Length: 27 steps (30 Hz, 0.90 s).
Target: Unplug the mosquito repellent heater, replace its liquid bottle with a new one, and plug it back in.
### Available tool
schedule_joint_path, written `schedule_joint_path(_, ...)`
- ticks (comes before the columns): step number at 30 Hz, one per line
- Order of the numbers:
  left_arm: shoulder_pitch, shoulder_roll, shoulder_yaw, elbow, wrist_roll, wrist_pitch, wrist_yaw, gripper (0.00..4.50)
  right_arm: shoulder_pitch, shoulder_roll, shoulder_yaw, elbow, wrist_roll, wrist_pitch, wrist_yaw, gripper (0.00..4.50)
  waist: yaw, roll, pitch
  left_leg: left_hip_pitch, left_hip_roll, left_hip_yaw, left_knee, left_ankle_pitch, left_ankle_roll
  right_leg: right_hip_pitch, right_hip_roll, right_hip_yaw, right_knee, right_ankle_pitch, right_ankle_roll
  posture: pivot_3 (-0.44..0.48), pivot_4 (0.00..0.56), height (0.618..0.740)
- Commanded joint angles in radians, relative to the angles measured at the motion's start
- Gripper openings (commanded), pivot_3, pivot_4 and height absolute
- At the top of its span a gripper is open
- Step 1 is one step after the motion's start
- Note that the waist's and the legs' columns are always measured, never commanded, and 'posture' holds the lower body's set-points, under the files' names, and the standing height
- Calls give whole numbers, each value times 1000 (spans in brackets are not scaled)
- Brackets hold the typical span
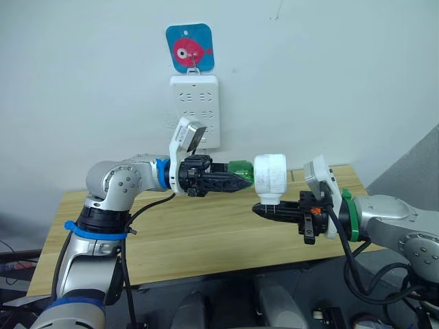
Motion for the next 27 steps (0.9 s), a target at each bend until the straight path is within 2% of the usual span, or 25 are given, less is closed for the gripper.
schedule_joint_path(1, 13, 10, -47, -4, 77, -30, 32, 2272, -49, 3, -30, -79, 106, -30, 5, 0, 0, 0, 0, 0, 0, 0, 0, 0, 0, 0, 0, 0, 0, 0, 0, -216, 140, 730)
schedule_joint_path(19, 27, 21, -86, -2, 117, -112, 31, 2272, -101, -41, -31, -63, 271, -42, -83, 0, 0, 0, 0, 0, 0, 0, 0, 0, 0, 0, 1, 0, 0, 0, 0, -219, 142, 730)
schedule_joint_path(27, 25, 9, -64, 5, 85, -90, 51, 2272, -76, -89, -4, -66, 208, -26, -73, 0, 0, 0, 0, 0, 0, 1, 0, 0, 0, 0, 1, 0, 0, 0, 0, -217, 142, 730)
